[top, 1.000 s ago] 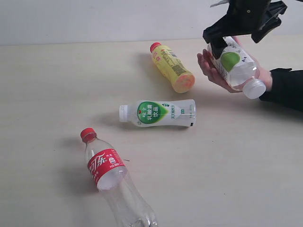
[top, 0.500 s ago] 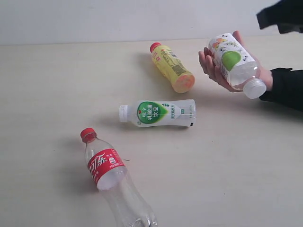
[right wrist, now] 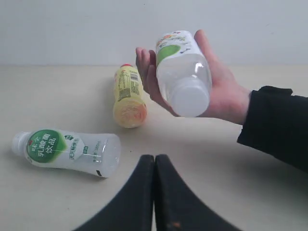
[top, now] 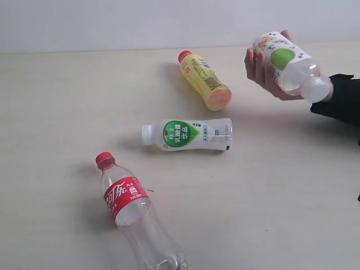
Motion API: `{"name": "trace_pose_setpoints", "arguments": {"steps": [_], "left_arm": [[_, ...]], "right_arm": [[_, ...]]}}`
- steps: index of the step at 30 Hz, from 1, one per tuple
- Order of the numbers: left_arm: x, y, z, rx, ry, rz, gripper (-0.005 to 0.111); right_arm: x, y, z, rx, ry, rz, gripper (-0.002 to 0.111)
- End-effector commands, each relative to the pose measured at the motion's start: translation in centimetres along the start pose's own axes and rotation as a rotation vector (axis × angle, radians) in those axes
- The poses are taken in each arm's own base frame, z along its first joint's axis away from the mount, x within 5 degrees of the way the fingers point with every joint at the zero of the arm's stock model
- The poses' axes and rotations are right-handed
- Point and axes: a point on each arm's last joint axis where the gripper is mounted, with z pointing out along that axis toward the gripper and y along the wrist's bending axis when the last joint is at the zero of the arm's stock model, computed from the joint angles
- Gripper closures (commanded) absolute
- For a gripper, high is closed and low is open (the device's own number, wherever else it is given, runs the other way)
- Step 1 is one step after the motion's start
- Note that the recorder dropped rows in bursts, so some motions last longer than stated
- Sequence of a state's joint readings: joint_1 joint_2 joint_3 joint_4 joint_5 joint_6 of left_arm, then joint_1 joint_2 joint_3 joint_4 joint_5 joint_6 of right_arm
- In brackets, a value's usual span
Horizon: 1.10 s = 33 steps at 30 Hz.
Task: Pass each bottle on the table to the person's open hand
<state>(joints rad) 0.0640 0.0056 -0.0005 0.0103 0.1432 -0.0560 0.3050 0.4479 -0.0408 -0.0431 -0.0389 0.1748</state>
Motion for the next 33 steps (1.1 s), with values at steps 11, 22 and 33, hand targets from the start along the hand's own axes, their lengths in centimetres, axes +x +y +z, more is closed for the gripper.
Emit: {"name": "trace_pose_setpoints", "arguments": {"steps": [11, 22, 33], "left_arm": [[0.0, 0.0, 0.0, 0.006, -0.004, -0.007, 0.106], [0.0, 0.0, 0.0, 0.006, -0.004, -0.007, 0.106], [0.0, 0.0, 0.0, 0.006, -0.004, -0.007, 0.106]], "right_arm": [[0.0, 0.0, -2.9, -0.026, -0.235, -0.007, 0.108], [0.2, -0.1, -3.2, -0.032, -0.228, 0.048, 0.108], [0.3, -0.1, -3.2, -0.032, -0.225, 0.053, 0.108]]}}
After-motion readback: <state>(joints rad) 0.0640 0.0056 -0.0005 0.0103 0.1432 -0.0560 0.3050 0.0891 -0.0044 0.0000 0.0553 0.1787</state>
